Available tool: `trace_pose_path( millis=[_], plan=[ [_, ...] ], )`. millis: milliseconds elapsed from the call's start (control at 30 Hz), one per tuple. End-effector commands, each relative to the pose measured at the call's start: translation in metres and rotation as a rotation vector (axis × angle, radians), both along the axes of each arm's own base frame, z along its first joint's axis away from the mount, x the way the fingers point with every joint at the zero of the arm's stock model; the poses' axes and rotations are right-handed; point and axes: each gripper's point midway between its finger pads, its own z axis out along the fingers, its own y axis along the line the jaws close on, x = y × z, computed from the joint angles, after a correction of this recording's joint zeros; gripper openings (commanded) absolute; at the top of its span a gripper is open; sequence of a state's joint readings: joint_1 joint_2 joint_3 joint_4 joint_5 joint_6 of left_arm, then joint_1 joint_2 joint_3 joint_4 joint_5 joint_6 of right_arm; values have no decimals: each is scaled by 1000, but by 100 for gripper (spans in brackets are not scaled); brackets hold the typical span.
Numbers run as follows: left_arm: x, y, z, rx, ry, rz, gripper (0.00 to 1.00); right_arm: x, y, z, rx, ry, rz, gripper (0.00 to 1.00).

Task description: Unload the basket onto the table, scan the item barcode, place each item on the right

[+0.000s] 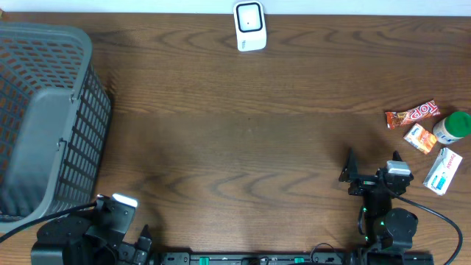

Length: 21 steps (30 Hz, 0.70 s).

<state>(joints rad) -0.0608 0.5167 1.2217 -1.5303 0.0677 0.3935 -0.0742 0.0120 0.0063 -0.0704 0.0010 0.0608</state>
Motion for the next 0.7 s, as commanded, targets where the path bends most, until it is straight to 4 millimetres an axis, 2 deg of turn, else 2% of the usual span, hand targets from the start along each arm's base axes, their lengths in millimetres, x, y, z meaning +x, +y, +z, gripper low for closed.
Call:
trace_pose_path(
  millis=[0, 200, 267, 400, 500, 567, 667],
  plan=[
    [-1, 1, 1, 10, -7, -1, 95, 0, -1, 0, 12, -1, -7, 99],
    [-3, 1, 0, 10, 4, -1, 95, 0, -1, 0, 12, -1, -8, 99],
    [1, -11, 4, -52, -20, -40, 95, 0, -1, 0, 12, -1, -8, 99],
    [40, -40, 45, -176, -276, -158, 95, 0, -1, 0, 12, -1, -8, 99],
    [61, -54, 65, -221, -481, -231, 95, 0, -1, 0, 12, -1, -8, 99],
    [70, -61, 67, -238, -598, -276, 95, 0, -1, 0, 12, -1, -8, 99],
    [83, -71, 49, -265, -717, -339, 95, 0, -1, 0, 12, -1, -8, 99]
  ],
)
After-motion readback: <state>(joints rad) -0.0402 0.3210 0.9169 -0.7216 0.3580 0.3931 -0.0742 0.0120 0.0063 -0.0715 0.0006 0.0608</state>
